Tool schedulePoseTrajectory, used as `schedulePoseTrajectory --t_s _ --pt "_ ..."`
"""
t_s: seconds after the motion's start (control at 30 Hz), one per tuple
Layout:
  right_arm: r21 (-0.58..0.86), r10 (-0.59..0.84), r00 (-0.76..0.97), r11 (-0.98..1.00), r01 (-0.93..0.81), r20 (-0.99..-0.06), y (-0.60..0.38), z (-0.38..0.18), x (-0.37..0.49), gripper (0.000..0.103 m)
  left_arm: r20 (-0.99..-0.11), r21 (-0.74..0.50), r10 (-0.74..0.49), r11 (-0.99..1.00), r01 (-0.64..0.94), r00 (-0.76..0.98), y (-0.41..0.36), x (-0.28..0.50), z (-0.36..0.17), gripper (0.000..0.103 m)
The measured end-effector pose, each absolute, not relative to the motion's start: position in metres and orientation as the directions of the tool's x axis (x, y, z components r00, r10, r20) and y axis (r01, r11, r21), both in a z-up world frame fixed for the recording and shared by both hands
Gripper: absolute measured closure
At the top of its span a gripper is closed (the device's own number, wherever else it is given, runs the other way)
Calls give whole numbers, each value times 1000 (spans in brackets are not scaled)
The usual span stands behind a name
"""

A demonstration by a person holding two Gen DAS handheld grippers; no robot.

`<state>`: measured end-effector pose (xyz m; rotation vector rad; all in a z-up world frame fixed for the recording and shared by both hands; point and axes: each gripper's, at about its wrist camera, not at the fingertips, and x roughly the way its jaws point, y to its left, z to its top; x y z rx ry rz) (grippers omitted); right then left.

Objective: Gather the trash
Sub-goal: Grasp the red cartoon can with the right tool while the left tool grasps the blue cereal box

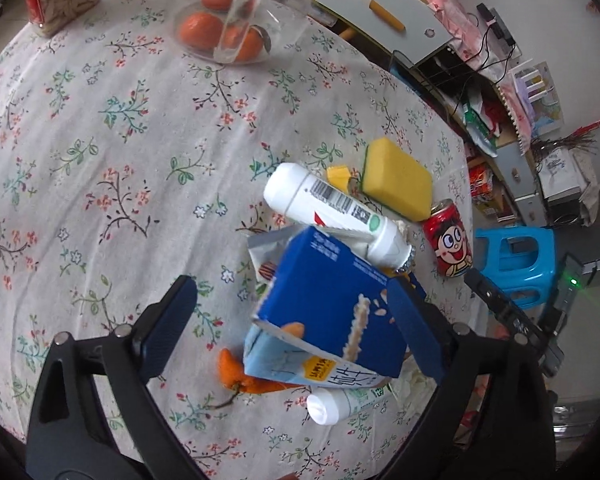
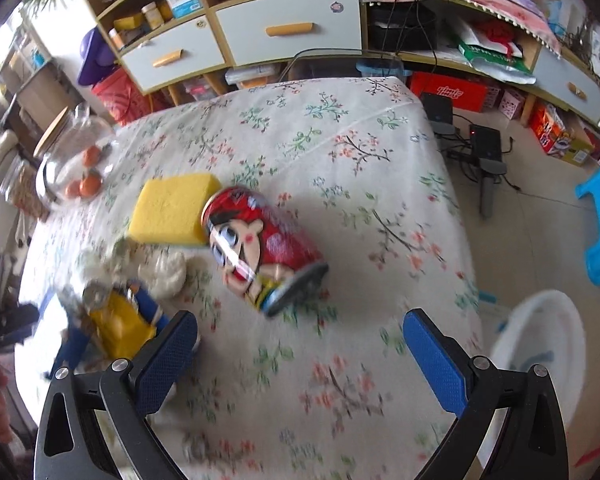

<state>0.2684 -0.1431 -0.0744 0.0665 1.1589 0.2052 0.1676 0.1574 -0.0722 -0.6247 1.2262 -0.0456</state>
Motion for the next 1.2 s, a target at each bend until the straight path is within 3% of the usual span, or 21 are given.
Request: schedulePoseTrajectory --t_s 0.17,0.23,0.3,0.37,0.53,0.7,1.2 --pt "320 319 353 946 -59 -880 -145 -100 291 3 -828 -538 -428 787 -302 362 176 163 -82 14" --pt "364 355 337 931 -39 -872 -144 -110 295 14 -806 -579 -473 757 -304 357 179 160 -85 17" --pt "370 360 343 928 -37 -868 -142 -113 295 18 -788 -607 -512 740 -291 343 178 157 -87 17" --pt "376 371 353 925 -58 -859 -141 -110 295 32 -777 -623 -535 729 -283 333 176 156 -90 23" --pt "362 369 337 928 -84 -866 -141 -102 289 38 -746 -655 -575 725 -215 336 163 153 -81 53" --pt "330 346 334 938 -105 -877 -148 -88 274 40 -740 -647 -565 746 -158 365 155 153 -66 70" --pt "315 306 408 948 -47 -860 -215 -33 219 45 -722 -536 -444 844 -23 530 108 155 -14 76"
